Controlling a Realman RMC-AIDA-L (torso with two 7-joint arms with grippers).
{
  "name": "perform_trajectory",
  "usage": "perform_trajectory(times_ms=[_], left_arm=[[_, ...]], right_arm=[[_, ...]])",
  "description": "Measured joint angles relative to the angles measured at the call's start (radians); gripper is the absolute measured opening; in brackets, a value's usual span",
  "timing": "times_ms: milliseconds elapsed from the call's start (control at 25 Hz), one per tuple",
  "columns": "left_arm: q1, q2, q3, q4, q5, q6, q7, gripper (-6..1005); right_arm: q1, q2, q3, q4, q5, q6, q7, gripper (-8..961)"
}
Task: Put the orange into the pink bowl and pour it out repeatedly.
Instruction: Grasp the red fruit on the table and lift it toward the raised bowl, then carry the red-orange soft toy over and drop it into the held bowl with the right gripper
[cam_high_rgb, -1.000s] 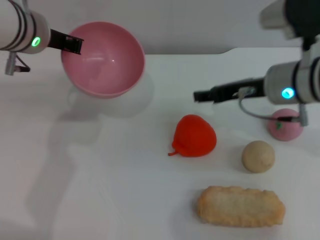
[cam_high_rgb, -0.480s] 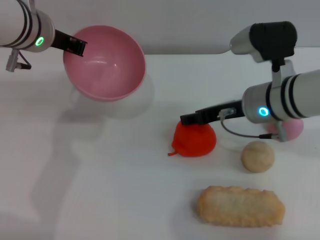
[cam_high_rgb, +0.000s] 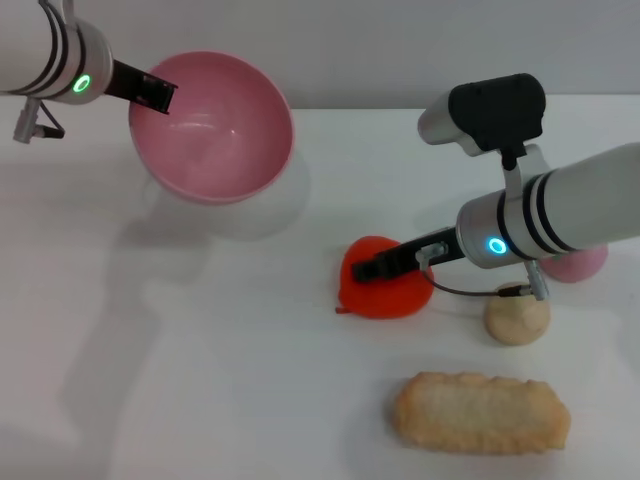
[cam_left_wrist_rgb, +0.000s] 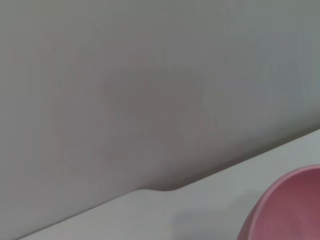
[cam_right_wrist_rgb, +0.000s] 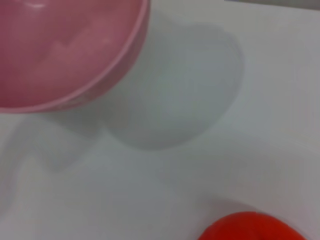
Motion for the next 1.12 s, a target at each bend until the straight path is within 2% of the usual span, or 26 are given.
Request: perform_trajectory(times_ms=[320,520,600,760,840,880,920,1120], left_arm=[[0.005,-0.001,0.003,0.003,-0.006,-0.008,0.005,72],[0.005,-0.001,0.014,0.006,-0.009,-0.009,0.006,74],[0.006,-0.001,0.019,0.006,-0.01,-0.009,0.007,74],[0.006,-0.002,0.031,0.002,-0.02,-0.01,0.007,75],[0.008,-0.002,0.036,0.0,-0.028,-0.013,0.007,76],[0.01,-0.002,0.039,0.0,-0.033,-0.015,0.007,76],[0.011,-0.002,0.039,0.0,-0.034,-0.015,0.007,76],[0.016,-0.001,0.041,-0.015,-0.045,-0.017,0.008,78]], right_arm=[[-0.033,-0.002,0.006,-0.046,-0.029,0.004,0.003,483],[-0.042,-0.003,0.005,-0.058,-0.031,0.004,0.003,270],[-0.062,-0.004,0.005,-0.1,-0.031,0.01,0.004,249],[-0.143,-0.009,0.034,-0.292,-0.065,0.067,0.027,203],[-0.214,-0.008,0.066,-0.457,-0.117,0.119,0.051,174],[-0.271,-0.006,0.092,-0.594,-0.16,0.164,0.073,167],[-0.271,-0.006,0.092,-0.594,-0.16,0.164,0.073,159],[-0.374,0.0,0.169,-0.872,-0.228,0.245,0.1,126]])
